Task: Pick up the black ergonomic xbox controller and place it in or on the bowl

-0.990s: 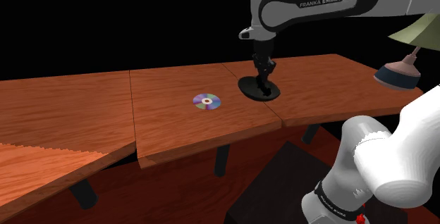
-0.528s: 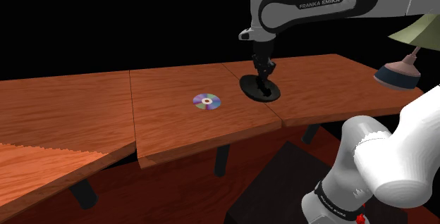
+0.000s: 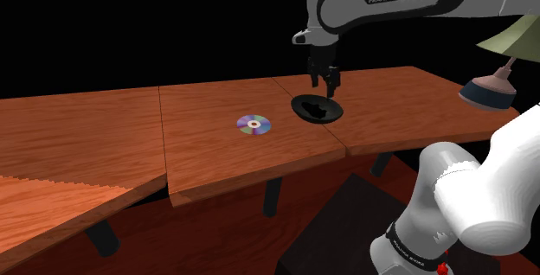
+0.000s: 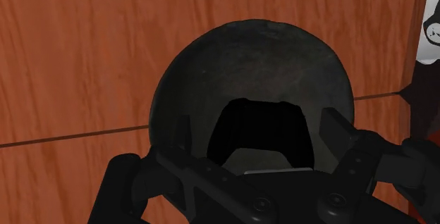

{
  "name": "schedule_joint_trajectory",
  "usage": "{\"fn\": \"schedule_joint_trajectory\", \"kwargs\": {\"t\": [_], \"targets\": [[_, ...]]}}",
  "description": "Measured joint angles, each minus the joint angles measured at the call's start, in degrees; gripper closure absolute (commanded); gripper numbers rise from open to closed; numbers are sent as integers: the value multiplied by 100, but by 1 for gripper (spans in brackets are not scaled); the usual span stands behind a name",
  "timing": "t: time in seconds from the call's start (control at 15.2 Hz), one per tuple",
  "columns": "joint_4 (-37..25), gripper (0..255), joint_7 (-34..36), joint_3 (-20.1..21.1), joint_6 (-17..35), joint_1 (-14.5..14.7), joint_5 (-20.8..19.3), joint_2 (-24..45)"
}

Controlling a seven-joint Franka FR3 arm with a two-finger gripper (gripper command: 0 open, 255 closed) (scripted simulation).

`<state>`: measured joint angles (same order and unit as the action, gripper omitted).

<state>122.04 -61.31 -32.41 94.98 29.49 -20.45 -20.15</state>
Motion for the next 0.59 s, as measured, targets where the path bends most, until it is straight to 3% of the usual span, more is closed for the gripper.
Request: {"fn": "schedule_joint_trajectory", "kwargs": {"t": [0.2, 0.59], "targets": [[-415, 0, -55, 65, -384, 33, 58, 33], [-555, 0, -77, 69, -465, 54, 95, 100]]}}
